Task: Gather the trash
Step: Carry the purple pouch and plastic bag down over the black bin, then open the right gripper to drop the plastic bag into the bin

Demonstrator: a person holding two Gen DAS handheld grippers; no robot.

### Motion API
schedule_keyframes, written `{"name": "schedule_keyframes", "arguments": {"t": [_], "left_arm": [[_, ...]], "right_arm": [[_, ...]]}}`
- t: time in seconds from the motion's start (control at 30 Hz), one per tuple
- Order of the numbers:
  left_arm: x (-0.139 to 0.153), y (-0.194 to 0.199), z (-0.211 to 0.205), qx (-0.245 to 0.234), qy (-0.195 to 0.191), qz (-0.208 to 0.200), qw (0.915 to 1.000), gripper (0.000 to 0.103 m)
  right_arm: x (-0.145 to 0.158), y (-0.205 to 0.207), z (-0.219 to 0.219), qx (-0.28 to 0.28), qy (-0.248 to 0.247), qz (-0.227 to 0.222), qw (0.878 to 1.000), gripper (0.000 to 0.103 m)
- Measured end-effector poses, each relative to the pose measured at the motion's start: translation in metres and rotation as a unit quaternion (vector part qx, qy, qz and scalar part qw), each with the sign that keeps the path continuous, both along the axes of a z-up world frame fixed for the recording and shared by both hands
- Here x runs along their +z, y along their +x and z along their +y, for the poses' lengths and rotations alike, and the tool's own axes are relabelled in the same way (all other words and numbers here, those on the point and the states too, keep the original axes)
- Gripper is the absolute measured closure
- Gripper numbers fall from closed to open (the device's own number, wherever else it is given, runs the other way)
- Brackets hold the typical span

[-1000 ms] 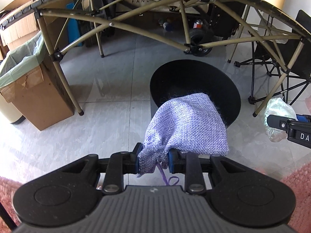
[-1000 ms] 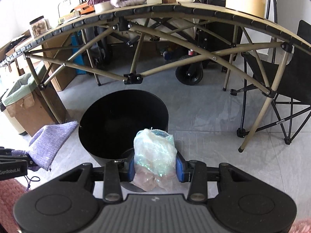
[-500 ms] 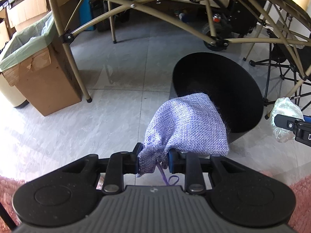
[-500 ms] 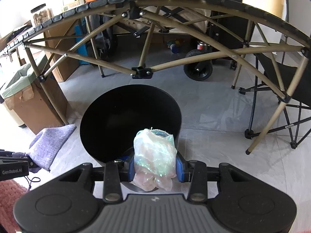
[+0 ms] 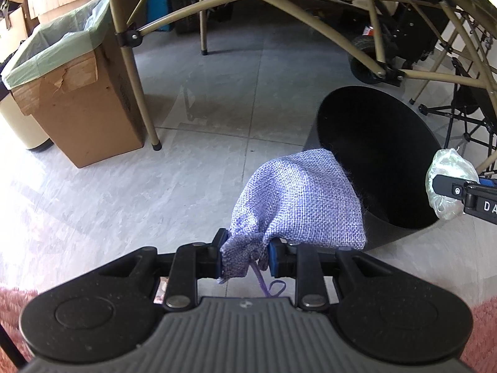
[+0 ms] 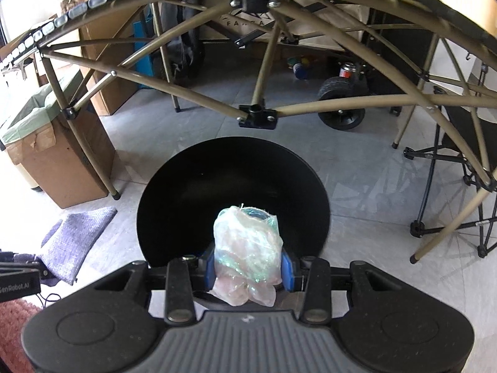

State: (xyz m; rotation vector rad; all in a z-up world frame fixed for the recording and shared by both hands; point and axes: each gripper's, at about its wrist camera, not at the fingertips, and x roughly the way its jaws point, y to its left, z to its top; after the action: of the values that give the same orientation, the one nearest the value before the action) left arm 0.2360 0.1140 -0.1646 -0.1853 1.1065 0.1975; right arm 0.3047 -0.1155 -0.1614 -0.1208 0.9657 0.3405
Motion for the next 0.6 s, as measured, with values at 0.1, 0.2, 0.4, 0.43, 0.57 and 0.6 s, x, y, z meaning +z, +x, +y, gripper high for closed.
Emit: {"name": "schedule_keyframes", "arguments": {"t": [0.1,0.2,0.4,0.43,0.57,0.6], "left_arm": [[-0.002,0.004,0.004,0.006,0.003,0.001,1.0000,0.077],[-0.004,0.009,0.009,0.012,0.004,0.001,0.9999,0.077],[-0.006,0.018,0.014,0.019,0.006,0.000,0.9998,0.077],[-0.006,0.019,0.015,0.020,0.006,0.001,0.9998,0.077],[-0.008,0.026,0.015,0.023,0.009,0.000,0.9997,0.077],[-0.008,0.027,0.015,0.023,0.010,-0.002,0.9997,0.077]], "right_arm": [[-0.003,0.009,0.009,0.005,0.000,0.003,1.000,0.065],[-0.006,0.020,0.019,0.009,-0.001,0.005,1.000,0.065],[-0.009,0.038,0.035,0.012,0.000,0.012,1.000,0.065],[-0.010,0.040,0.037,0.012,-0.001,0.015,1.000,0.065],[-0.013,0.049,0.043,0.011,0.000,0.022,1.000,0.065],[-0.013,0.050,0.044,0.010,-0.001,0.022,1.000,0.065]]}}
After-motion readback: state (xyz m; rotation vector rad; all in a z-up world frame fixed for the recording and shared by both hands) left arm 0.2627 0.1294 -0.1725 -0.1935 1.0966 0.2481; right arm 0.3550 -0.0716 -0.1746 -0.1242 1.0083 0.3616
